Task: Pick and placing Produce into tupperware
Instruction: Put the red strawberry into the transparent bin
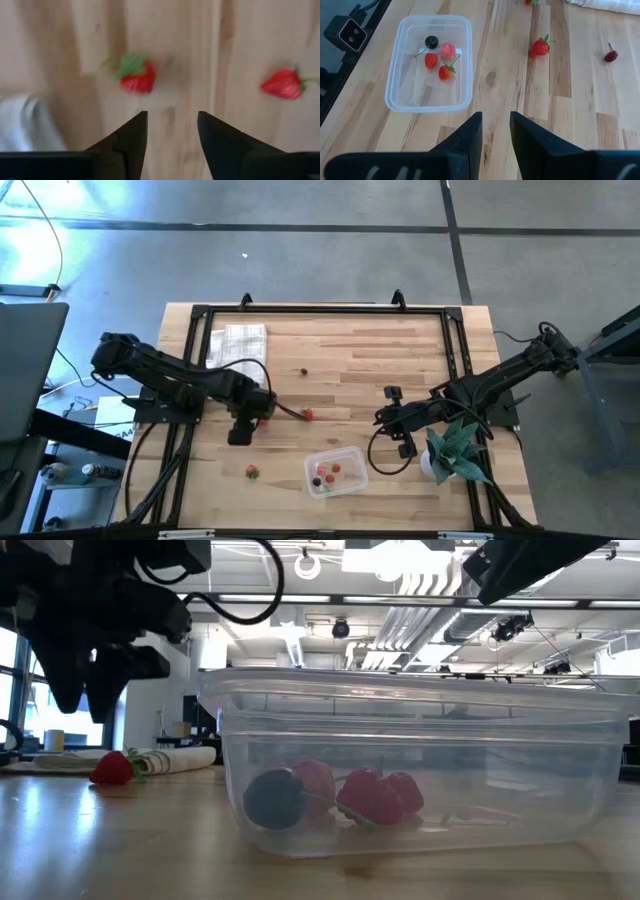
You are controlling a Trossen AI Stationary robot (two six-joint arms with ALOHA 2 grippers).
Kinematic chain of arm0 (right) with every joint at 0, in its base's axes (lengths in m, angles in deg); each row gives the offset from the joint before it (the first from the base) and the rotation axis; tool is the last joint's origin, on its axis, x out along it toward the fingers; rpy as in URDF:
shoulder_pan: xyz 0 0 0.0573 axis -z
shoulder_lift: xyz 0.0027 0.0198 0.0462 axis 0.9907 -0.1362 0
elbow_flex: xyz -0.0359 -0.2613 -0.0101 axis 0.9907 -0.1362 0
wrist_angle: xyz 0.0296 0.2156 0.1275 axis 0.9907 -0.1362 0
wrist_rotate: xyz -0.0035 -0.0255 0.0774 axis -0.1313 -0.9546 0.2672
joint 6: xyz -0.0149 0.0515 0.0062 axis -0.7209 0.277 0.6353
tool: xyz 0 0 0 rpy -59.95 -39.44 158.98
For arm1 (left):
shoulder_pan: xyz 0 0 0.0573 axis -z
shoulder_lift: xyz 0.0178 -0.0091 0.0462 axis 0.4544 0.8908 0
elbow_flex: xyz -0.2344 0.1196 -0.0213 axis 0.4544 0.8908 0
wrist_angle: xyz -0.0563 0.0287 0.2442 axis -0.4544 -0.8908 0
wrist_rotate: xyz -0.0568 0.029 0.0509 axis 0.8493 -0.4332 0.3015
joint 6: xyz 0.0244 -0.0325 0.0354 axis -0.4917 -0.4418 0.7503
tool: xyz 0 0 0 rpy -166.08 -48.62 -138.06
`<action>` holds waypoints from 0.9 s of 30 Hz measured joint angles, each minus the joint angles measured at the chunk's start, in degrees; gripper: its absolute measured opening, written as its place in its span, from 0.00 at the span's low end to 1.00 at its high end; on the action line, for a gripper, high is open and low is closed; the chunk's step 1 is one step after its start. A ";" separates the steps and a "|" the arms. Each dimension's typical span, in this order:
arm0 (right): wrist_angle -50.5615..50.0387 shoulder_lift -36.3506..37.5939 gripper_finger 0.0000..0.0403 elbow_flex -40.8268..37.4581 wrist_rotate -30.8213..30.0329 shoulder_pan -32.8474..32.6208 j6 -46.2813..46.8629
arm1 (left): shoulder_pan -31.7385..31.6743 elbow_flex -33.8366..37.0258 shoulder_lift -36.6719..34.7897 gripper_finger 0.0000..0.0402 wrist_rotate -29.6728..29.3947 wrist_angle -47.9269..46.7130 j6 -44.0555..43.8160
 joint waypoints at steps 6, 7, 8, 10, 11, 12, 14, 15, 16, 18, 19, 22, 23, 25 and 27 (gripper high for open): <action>0.04 0.00 0.22 0.00 0.01 -0.02 0.00 | -0.04 2.94 0.10 0.42 0.85 2.59 0.76; 0.03 0.00 0.22 0.00 0.01 0.00 0.00 | -0.04 3.41 0.10 0.42 1.31 2.66 0.28; 0.06 0.01 0.22 0.00 0.01 -0.01 0.00 | -0.02 4.00 0.10 0.42 1.85 2.92 -0.33; 0.04 0.00 0.22 0.00 0.02 0.00 0.00 | -0.02 5.51 0.10 0.42 2.20 5.02 -1.15; 0.04 0.00 0.22 0.00 0.02 -0.01 0.00 | -0.02 6.39 0.10 0.42 2.20 6.58 -1.84; 0.04 0.02 0.22 0.00 0.00 -0.02 0.02 | -0.04 7.25 0.10 0.42 2.20 8.06 -2.45; 0.04 0.00 0.22 0.00 0.00 -0.02 0.00 | -0.09 8.41 0.10 0.42 2.20 10.59 -3.56; 0.04 0.00 0.22 0.00 0.02 0.00 0.00 | -0.08 8.82 0.10 0.42 2.20 11.84 -4.25; 0.04 0.00 0.22 0.00 0.02 -0.01 0.00 | -0.07 9.15 0.10 0.42 2.20 12.72 -4.96; 0.04 0.00 0.22 0.00 0.02 0.00 0.02 | -0.07 9.52 0.10 0.42 2.10 13.27 -6.17; 0.05 0.02 0.22 0.00 0.00 -0.02 0.00 | -0.07 9.52 0.10 0.42 1.55 13.28 -6.37; 0.04 0.00 0.22 0.00 0.02 -0.02 0.00 | -0.07 9.50 0.10 0.42 -0.51 13.33 -8.11; 0.04 0.00 0.22 0.00 0.00 -0.02 0.00 | -0.07 9.50 0.10 0.42 -1.30 13.49 -8.95; 0.04 0.00 0.22 0.00 0.02 -0.02 0.01 | -0.09 9.50 0.18 0.42 -3.02 13.88 -9.66; 0.04 0.00 0.22 0.00 0.01 -0.01 0.00 | -0.07 9.50 0.71 0.42 -3.31 14.70 -9.71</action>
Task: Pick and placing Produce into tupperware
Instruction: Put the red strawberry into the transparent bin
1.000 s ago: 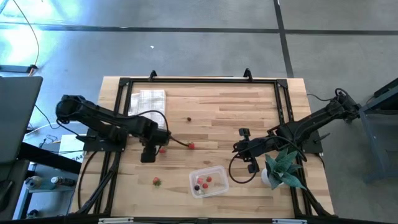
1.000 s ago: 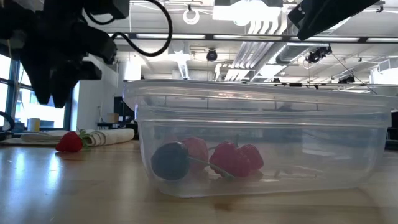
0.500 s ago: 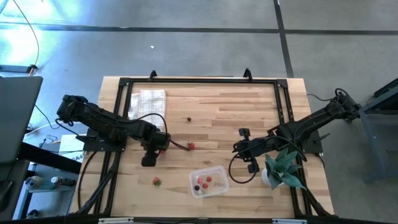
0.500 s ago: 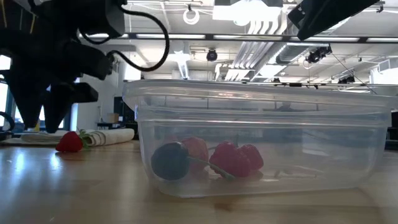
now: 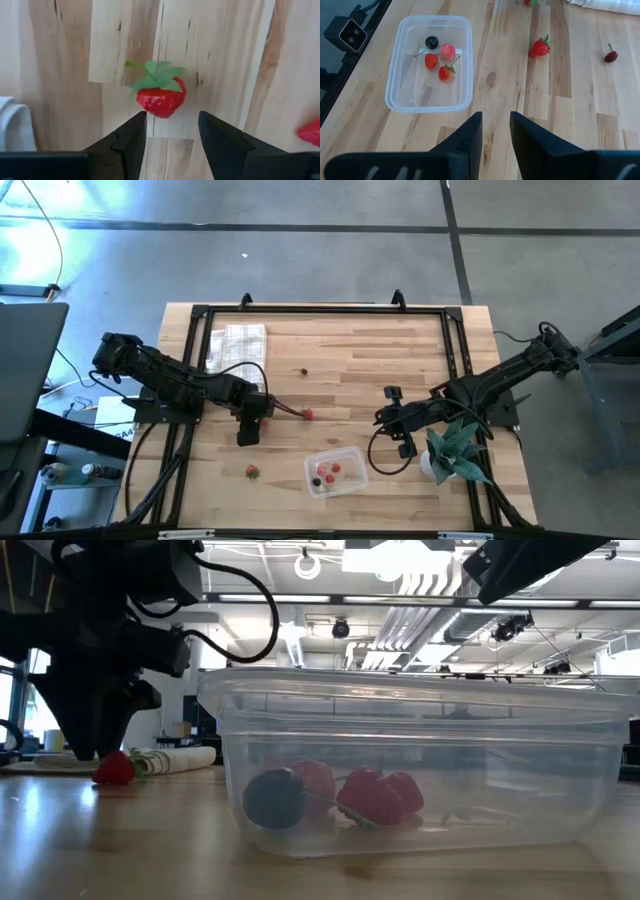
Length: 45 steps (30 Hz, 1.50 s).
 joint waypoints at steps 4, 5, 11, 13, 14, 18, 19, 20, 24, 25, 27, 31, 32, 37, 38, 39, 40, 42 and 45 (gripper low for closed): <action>0.00 0.00 0.22 0.00 0.01 -0.01 0.00 | 0.00 0.00 1.90 0.42 0.58 -0.08 0.00; 0.02 0.00 0.22 0.00 0.02 -0.01 0.00 | 0.00 0.00 2.54 0.42 0.98 0.13 0.00; 0.02 0.00 0.22 0.00 0.00 -0.01 0.00 | 0.00 -0.19 5.81 0.42 0.30 2.13 0.01; 0.01 0.00 0.22 0.00 -0.01 -0.02 0.02 | 0.02 -0.17 5.95 0.42 -0.49 2.21 0.05; 0.00 0.00 0.22 0.00 0.02 -0.01 0.01 | 0.04 -0.15 5.99 0.42 -1.03 2.23 0.16; -0.01 0.00 0.22 0.00 -0.01 0.01 0.01 | -0.69 -0.05 5.68 0.42 -0.46 2.84 1.17; 0.02 0.00 0.22 0.00 0.01 -0.02 0.00 | -0.91 -0.02 5.68 0.42 0.15 3.22 1.59; 0.00 0.00 0.22 0.00 0.01 0.00 0.00 | -1.17 -0.02 5.71 0.42 0.34 3.60 1.76; 0.00 0.00 0.22 0.00 -0.01 -0.02 0.01 | -1.16 -0.02 5.75 0.42 -0.92 4.29 2.24; 0.00 0.00 0.22 0.00 0.01 -0.02 0.01 | -1.16 -0.02 5.76 0.42 -0.94 4.39 2.76; 0.00 0.00 0.22 0.00 0.01 0.00 0.02 | -1.16 -0.02 5.77 0.42 -0.89 4.81 3.50; 0.00 0.00 0.22 0.00 0.01 -0.02 0.02 | -1.33 0.02 5.84 0.42 -1.84 6.51 3.67; 0.00 0.00 0.22 0.00 0.01 0.01 0.00 | -1.64 0.02 5.86 0.42 -1.93 6.99 3.76; 0.00 0.02 0.22 0.00 0.02 -0.02 0.00 | -2.51 0.02 6.00 0.42 -2.59 9.36 5.36; 0.00 0.00 0.22 0.00 0.00 -0.02 0.02 | -2.66 0.02 6.02 0.42 -2.70 10.02 5.59; 0.00 0.00 0.22 0.00 0.02 -0.02 0.01 | -2.75 0.01 6.06 0.42 -3.15 10.61 5.92; 0.00 0.02 0.22 0.00 0.00 -0.02 0.00 | -2.79 -0.02 6.06 0.42 -3.51 10.55 6.54; 0.02 0.00 0.22 0.00 -0.01 -0.02 0.02 | -2.80 -0.02 6.06 0.42 -3.50 10.14 7.75; 0.00 0.00 0.22 0.01 -0.01 -0.02 0.00 | -2.71 -0.02 6.03 0.42 -3.00 9.60 7.98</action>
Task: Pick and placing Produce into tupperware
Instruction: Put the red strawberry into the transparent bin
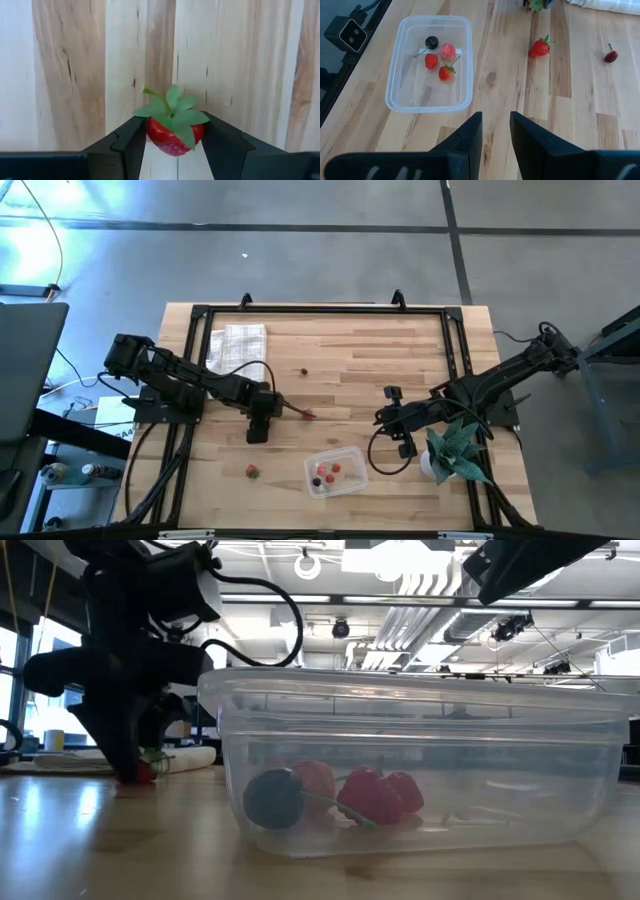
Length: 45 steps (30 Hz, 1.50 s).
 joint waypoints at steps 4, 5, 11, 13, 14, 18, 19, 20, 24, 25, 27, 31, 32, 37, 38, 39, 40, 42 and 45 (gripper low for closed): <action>0.00 0.00 0.22 0.01 0.02 0.00 0.01 | 0.00 0.00 -0.02 0.42 0.37 -0.22 -0.04; 0.00 0.00 0.22 0.01 0.02 0.00 0.01 | 0.02 0.00 -0.02 0.42 0.31 -0.24 -0.04; 0.00 0.00 0.22 0.01 0.00 0.00 0.02 | 0.02 -0.04 0.13 0.42 0.17 -0.48 -0.17; 0.00 0.00 0.22 0.01 0.01 0.01 0.00 | 0.03 -0.03 0.13 0.41 0.17 -0.54 -0.17; 0.00 0.00 0.22 0.01 0.01 0.00 0.01 | 0.02 -0.04 0.13 0.40 0.17 -0.55 -0.20; 0.00 0.00 0.22 0.01 0.01 0.01 0.01 | 0.02 -0.08 0.11 0.33 0.68 -0.44 -0.20; 0.00 0.00 0.22 0.01 0.00 0.02 0.02 | 0.03 -0.07 0.11 0.32 0.95 -0.31 -0.21; 0.00 0.00 0.22 0.01 0.01 0.00 0.00 | 0.02 -0.08 0.11 0.31 1.22 -0.20 -0.22; 0.00 0.00 0.22 0.01 0.02 0.02 0.00 | 0.00 -0.09 0.11 0.36 2.49 0.24 -0.43; 0.00 0.00 0.22 0.01 0.00 0.00 0.02 | 0.00 -0.30 0.18 0.37 3.47 0.25 -0.43; 0.00 0.00 0.22 0.01 0.02 0.00 0.01 | 0.16 -0.99 0.22 0.40 6.03 0.38 -0.35; 0.00 0.00 0.22 0.01 0.00 0.00 0.00 | 0.13 -3.83 0.22 0.39 10.59 0.58 0.47; 0.00 0.00 0.22 0.01 0.01 0.00 0.01 | 0.11 -4.84 0.22 0.37 11.68 0.72 1.11; 0.00 0.00 0.22 0.01 0.01 0.01 0.02 | 0.24 -11.40 0.21 0.31 16.95 0.89 3.15; 0.00 0.00 0.22 0.01 0.02 0.00 0.02 | 0.58 -13.01 0.20 0.31 18.07 0.96 3.32; 0.00 0.00 0.22 0.01 0.00 0.00 0.01 | 0.91 -14.69 0.20 0.31 18.89 0.98 3.41; 0.00 0.00 0.22 0.01 0.01 0.01 0.01 | 1.33 -16.41 0.20 0.32 19.20 0.96 3.68; 0.00 0.00 0.22 0.01 0.01 0.00 0.02 | 2.68 -20.28 0.20 0.35 19.34 0.98 4.78; 0.00 0.00 0.22 0.01 0.02 0.02 0.00 | 5.53 -26.10 0.17 0.38 19.29 0.99 6.27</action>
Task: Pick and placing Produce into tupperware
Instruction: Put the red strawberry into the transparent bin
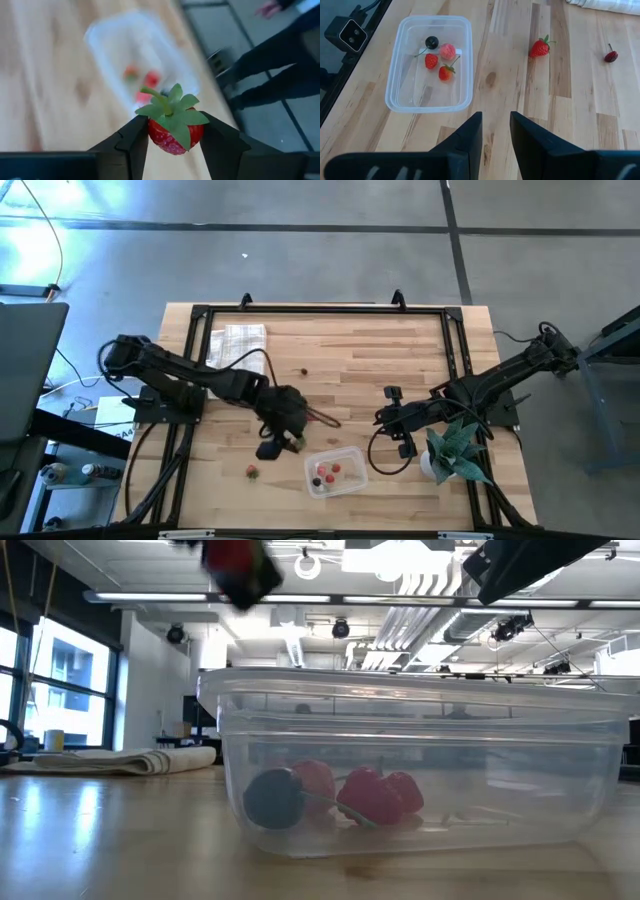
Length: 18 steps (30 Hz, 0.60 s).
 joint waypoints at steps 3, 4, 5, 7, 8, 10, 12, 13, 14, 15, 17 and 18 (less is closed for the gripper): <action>0.00 0.02 0.22 0.00 -0.02 -0.02 0.00 | 3.18 -5.51 0.00 0.36 -1.64 -0.17 1.11; 0.00 0.00 0.22 0.00 0.00 -0.02 0.01 | 4.34 -7.20 -0.02 0.35 -2.92 -0.17 1.31; 0.00 0.00 0.22 0.00 -0.01 0.00 0.02 | 5.51 -8.81 -0.02 0.33 -4.42 -0.18 1.41; 0.00 0.00 0.22 0.00 -0.02 0.00 0.01 | 7.87 -11.90 -0.02 0.31 -8.67 -0.19 1.82; 0.00 0.00 0.22 0.00 -0.02 -0.02 0.02 | 9.01 -13.24 -0.02 0.31 -11.15 -0.07 2.58; 0.00 0.00 0.22 0.00 0.00 -0.02 0.01 | 11.18 -15.62 0.54 0.31 -16.48 0.38 4.36; 0.00 0.00 0.22 0.00 -0.02 0.00 0.00 | 12.73 -17.49 1.96 0.33 -20.59 0.49 6.64; 0.00 0.02 0.22 0.00 0.00 -0.02 0.02 | 13.29 -18.35 3.12 0.34 -21.80 0.30 7.43; 0.00 0.00 0.22 0.02 -0.02 -0.01 0.01 | 13.70 -19.18 4.46 0.35 -22.72 0.38 8.22; 0.00 0.00 0.22 0.02 0.00 -0.02 0.01 | 14.12 -19.77 5.96 0.36 -23.23 0.40 8.90; 0.04 0.02 0.22 0.04 -0.01 -0.01 0.01 | 14.69 -21.05 9.57 0.36 -23.47 0.36 10.23; 0.01 0.00 0.22 0.04 -0.01 -0.02 0.01 | 14.98 -21.60 11.58 0.35 -23.43 0.29 10.79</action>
